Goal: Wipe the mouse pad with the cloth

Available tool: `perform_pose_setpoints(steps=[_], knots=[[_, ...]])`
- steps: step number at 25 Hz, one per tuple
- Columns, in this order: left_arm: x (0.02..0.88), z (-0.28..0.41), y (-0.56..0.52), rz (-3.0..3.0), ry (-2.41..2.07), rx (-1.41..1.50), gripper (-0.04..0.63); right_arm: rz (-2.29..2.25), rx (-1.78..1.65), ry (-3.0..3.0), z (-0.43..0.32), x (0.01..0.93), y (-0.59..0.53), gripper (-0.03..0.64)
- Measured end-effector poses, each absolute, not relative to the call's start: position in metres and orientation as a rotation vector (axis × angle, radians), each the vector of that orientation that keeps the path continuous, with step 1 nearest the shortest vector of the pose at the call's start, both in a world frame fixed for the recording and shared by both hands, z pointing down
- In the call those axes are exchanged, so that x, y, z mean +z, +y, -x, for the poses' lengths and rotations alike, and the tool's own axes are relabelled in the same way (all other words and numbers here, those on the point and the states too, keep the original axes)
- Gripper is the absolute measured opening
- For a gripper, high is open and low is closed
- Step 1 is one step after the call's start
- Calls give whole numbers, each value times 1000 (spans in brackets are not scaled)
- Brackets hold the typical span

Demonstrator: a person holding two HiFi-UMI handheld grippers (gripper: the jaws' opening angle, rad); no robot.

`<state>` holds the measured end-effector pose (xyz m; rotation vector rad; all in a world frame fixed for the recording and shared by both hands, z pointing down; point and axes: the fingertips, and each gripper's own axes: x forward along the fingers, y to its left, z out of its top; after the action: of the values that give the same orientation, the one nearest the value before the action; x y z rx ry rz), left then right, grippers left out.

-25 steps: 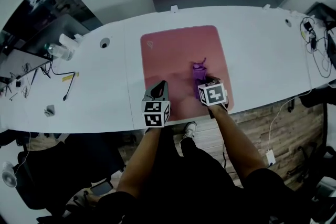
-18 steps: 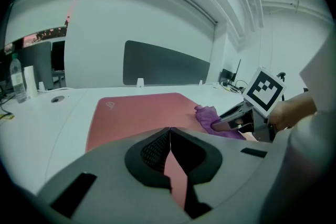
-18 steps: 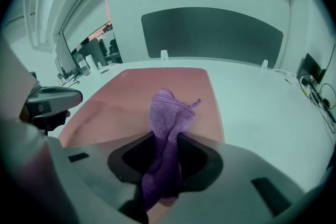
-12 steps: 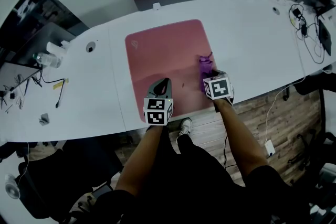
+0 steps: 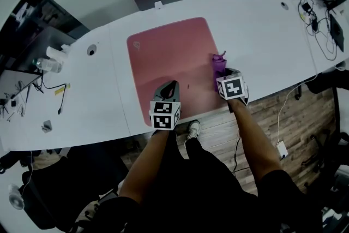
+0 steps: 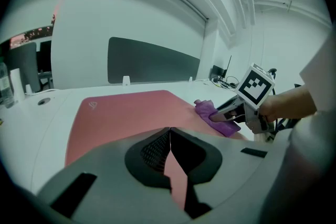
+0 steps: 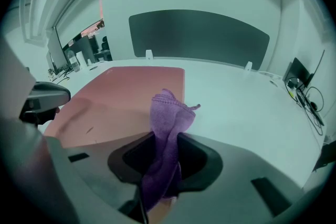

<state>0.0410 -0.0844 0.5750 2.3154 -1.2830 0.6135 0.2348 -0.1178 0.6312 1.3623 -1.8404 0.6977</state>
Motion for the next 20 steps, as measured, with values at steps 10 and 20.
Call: perform_pose_setpoints(steps=[10,20], knots=[[570,-29,-82,-2298,-1311,596,23,-1376,643,-1979,-216,598,-128,127],[563,37,-73,-2199,-1466,573,23,-1221,618,-2125,-114,581,-109,127]])
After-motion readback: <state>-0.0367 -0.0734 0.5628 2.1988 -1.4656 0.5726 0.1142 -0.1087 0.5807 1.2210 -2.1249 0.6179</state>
